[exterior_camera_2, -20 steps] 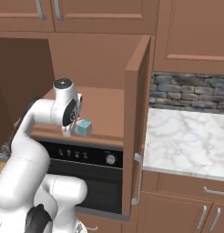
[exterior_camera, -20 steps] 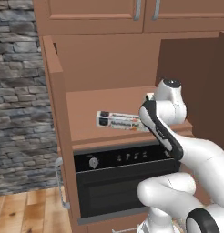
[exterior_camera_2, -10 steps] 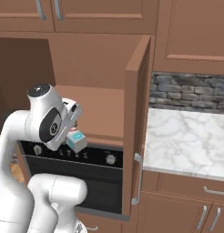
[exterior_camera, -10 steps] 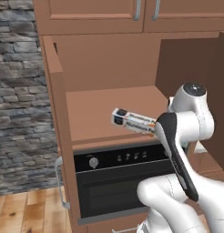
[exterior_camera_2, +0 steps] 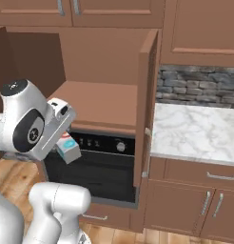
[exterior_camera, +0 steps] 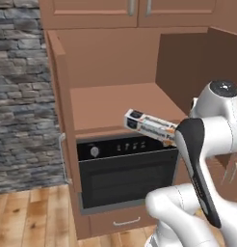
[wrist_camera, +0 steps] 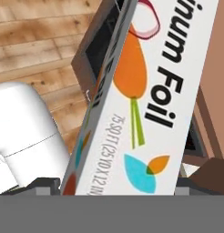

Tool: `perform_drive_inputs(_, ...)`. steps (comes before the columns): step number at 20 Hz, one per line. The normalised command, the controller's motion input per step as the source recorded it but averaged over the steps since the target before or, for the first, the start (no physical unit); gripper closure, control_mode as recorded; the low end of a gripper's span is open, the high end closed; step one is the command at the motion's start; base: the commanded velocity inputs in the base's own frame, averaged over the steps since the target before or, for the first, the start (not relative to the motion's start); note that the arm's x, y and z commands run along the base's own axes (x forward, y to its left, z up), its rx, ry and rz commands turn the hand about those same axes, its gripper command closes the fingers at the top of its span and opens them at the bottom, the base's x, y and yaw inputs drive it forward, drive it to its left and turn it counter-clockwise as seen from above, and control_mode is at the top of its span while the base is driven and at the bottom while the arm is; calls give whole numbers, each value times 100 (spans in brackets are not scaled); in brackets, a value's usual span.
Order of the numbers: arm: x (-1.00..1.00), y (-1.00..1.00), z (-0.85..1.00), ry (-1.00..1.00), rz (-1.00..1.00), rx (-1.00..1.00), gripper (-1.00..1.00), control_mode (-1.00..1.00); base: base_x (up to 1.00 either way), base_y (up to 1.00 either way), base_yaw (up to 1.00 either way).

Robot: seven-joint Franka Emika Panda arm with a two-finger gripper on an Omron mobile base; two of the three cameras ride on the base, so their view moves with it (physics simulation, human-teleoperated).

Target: Retrieve the tupperware and aluminum foil from the cabinet and place them on the dining counter near the plate with corn and chicken drumstick to prepare for storing leftovers.

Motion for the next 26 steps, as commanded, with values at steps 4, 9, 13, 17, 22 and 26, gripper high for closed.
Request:
perform_drive_inputs(4,0,0,0,0,0,0,100,100,-100,18,-10)
perform_drive_inputs(9,0,0,0,0,0,0,100,100,-100,31,-48)
perform_drive_inputs(13,0,0,0,0,0,0,100,100,-100,41,-73)
perform_drive_inputs(17,0,0,0,0,0,0,100,100,-100,48,-71)
perform_drive_inputs(22,0,0,0,0,0,0,100,100,-100,67,-55)
perform_drive_inputs(26,0,0,0,0,0,0,100,100,-100,59,-46)
